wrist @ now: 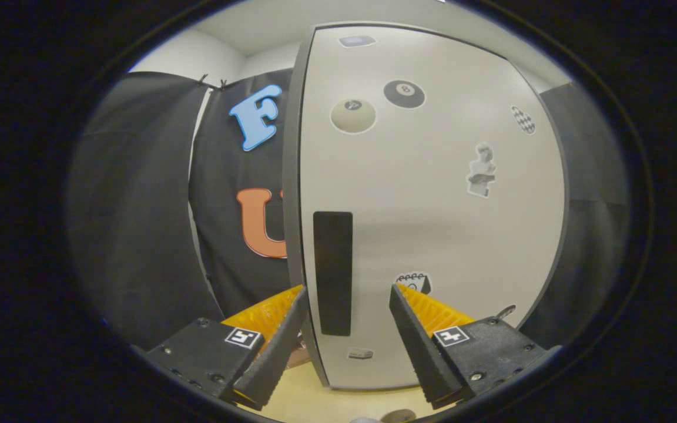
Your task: Open the shoe cabinet door, grab the shoes and put them into the shoe cabinet, then close the shoe cabinet door.
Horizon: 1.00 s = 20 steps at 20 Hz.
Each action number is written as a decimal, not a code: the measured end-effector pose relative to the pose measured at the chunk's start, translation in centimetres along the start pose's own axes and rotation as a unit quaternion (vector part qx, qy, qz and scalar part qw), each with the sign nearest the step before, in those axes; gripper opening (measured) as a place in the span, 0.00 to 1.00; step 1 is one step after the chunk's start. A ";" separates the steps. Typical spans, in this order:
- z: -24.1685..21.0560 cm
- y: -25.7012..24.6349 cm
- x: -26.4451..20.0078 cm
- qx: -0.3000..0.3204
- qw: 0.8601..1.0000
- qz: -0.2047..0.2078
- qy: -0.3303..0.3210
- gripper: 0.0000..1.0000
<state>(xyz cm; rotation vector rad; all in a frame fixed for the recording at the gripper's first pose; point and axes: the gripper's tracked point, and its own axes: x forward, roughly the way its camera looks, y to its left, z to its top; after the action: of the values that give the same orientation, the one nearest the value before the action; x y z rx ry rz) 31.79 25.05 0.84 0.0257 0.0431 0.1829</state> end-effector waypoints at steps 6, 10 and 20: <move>-0.3 1.0 1.7 0.004 1.000 -0.001 0.007 0.67; -0.9 0.8 2.3 0.023 1.000 -0.004 0.011 0.42; -1.9 0.3 -3.4 0.001 0.999 0.039 0.022 0.29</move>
<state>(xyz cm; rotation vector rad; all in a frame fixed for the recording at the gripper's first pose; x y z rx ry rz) 28.32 24.79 -0.95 0.0255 0.0863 0.2617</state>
